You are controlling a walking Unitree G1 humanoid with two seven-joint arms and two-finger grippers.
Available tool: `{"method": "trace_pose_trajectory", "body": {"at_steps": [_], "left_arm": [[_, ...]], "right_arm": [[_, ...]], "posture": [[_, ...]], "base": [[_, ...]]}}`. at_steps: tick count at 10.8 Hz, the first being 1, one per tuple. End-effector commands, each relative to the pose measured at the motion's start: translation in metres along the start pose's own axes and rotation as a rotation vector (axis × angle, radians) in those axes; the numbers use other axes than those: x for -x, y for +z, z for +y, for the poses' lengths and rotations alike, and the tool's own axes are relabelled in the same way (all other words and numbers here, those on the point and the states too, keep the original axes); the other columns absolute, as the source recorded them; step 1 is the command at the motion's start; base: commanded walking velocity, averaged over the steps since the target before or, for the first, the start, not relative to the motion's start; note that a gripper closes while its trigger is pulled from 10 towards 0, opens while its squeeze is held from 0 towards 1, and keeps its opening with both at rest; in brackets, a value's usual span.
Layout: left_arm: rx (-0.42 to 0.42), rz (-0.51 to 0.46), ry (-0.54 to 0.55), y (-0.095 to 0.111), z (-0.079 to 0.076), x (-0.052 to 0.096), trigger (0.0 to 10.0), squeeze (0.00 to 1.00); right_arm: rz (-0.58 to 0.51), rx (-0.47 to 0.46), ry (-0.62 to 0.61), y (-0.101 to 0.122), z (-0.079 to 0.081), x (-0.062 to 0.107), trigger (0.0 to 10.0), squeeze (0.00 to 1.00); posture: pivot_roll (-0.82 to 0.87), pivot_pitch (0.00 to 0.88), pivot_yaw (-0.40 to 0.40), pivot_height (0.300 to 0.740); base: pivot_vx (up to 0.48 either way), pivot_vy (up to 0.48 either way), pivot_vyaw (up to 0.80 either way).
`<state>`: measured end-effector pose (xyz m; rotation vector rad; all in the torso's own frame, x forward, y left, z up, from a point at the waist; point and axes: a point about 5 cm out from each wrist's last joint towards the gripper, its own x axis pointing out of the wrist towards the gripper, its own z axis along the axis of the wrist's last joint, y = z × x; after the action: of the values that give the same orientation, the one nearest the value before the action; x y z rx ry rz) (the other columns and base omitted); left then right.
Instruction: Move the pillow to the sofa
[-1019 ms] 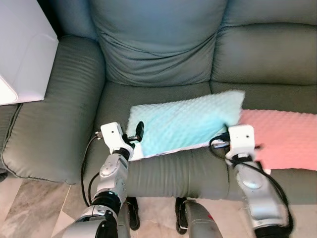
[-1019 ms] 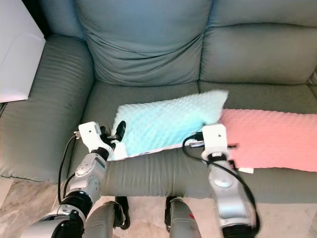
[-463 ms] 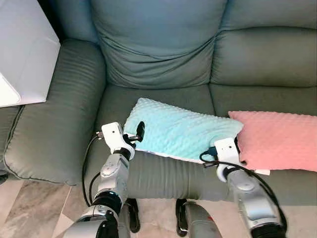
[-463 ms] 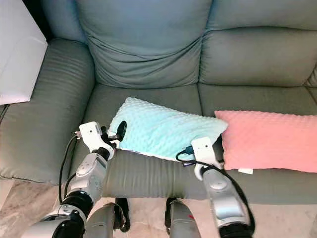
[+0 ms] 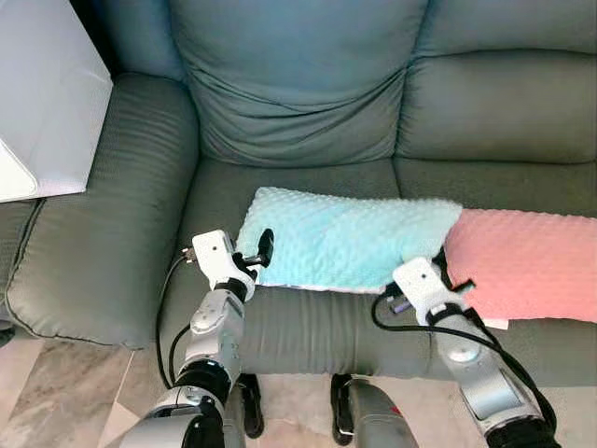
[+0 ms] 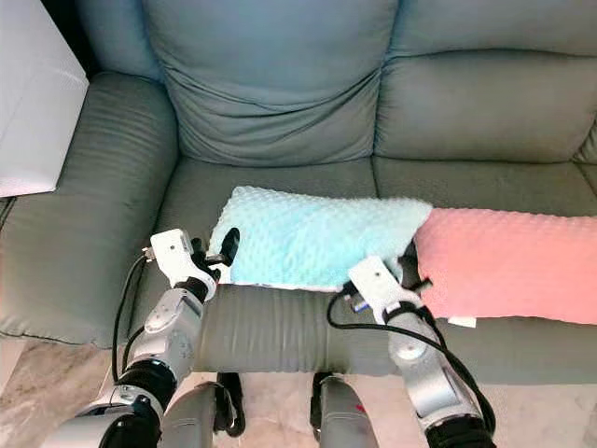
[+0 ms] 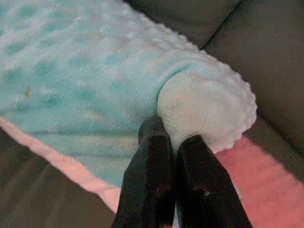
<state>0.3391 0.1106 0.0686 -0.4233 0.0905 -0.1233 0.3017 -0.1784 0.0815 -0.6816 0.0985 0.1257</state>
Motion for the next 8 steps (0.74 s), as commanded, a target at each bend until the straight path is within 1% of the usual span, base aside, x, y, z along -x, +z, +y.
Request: {"method": "trace_pose_trajectory", "body": {"at_steps": [1, 2, 3, 4, 5, 6, 7, 8], "left_arm": [[0.006, 0.028, 0.016, -0.007, 0.002, 0.004, 10.0, 0.0], [0.006, 0.027, 0.016, -0.007, 0.002, 0.004, 10.0, 0.0], [0.007, 0.026, 0.017, -0.007, 0.002, 0.004, 10.0, 0.0], [0.009, 0.024, 0.015, -0.007, 0.001, 0.003, 10.0, 0.0], [0.012, 0.026, 0.012, -0.007, 0.0, 0.003, 10.0, 0.0], [0.016, 0.036, 0.005, -0.009, 0.0, 0.004, 10.0, 0.0], [0.012, 0.044, -0.018, -0.011, -0.005, 0.004, 10.0, 0.0], [0.013, 0.055, -0.041, -0.012, -0.008, 0.003, 10.0, 0.0]], "right_arm": [[-0.061, -0.002, -0.031, 0.008, -0.002, 0.0, 10.0, 0.0], [-0.015, -0.392, -0.028, 0.009, 0.001, -0.002, 10.0, 1.0], [0.021, -0.591, -0.011, 0.006, 0.006, -0.004, 10.0, 1.0], [0.012, -0.699, 0.028, 0.007, 0.01, -0.005, 10.0, 1.0], [-0.008, -0.732, 0.052, 0.01, 0.011, -0.004, 10.0, 1.0], [-0.014, -0.682, 0.059, 0.009, 0.011, -0.003, 10.0, 1.0], [-0.015, -0.525, 0.003, 0.007, 0.003, -0.001, 10.0, 1.0], [-0.049, -0.332, -0.056, 0.012, -0.004, 0.001, 10.0, 1.0]], "posture": [[-0.21, 0.307, 0.038, 0.74], [-0.21, 0.305, 0.037, 0.74], [-0.21, 0.304, 0.037, 0.74], [-0.21, 0.302, 0.037, 0.74], [-0.21, 0.302, 0.036, 0.74], [-0.22, 0.299, 0.037, 0.74], [-0.22, 0.295, 0.037, 0.74], [-0.22, 0.29, 0.039, 0.74]], "base": [[0.0, 0.0, 0.0], [0.0, 0.0, 0.0], [0.0, 0.0, 0.0], [0.0, 0.0, 0.0], [0.0, 0.0, 0.0], [0.0, 0.0, 0.0], [0.0, 0.0, 0.0], [0.0, 0.0, 0.0]]}}
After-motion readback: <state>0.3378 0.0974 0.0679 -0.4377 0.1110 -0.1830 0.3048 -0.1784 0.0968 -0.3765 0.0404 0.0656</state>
